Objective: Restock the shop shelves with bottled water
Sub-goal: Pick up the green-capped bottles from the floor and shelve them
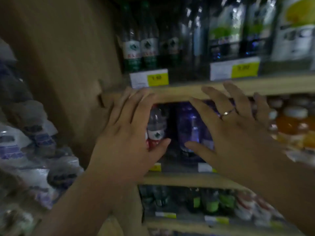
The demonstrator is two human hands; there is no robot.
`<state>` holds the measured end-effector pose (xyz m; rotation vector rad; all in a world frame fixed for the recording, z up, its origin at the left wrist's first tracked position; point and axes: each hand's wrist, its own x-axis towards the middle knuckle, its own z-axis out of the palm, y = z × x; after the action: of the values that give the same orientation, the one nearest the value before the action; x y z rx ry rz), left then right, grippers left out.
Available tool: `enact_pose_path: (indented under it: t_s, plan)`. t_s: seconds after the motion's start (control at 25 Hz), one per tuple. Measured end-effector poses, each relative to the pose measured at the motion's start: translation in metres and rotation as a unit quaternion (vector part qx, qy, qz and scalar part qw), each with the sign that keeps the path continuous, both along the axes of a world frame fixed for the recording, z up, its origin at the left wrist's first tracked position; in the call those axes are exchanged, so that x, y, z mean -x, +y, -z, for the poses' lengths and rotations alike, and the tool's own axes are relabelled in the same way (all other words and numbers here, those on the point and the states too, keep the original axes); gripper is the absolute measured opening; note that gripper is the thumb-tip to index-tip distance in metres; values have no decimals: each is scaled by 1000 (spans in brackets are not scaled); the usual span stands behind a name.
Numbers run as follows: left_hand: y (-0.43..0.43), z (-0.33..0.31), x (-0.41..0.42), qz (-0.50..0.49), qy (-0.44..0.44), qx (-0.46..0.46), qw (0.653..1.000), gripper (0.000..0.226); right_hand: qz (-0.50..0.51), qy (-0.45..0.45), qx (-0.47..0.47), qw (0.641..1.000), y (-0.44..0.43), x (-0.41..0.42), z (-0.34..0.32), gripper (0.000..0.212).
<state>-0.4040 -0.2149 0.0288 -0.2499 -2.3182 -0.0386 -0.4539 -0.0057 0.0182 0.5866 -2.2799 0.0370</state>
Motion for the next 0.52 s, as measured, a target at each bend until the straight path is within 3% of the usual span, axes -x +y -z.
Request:
enact_pose_path:
  t_s: [0.28, 0.52]
  plan:
    - [56, 84, -28, 166, -125, 19, 978, 88, 194, -131, 43, 971, 52, -119, 93, 76]
    - [149, 147, -79, 371, -189, 33, 909, 88, 343, -222, 94, 908, 110, -240, 139, 79]
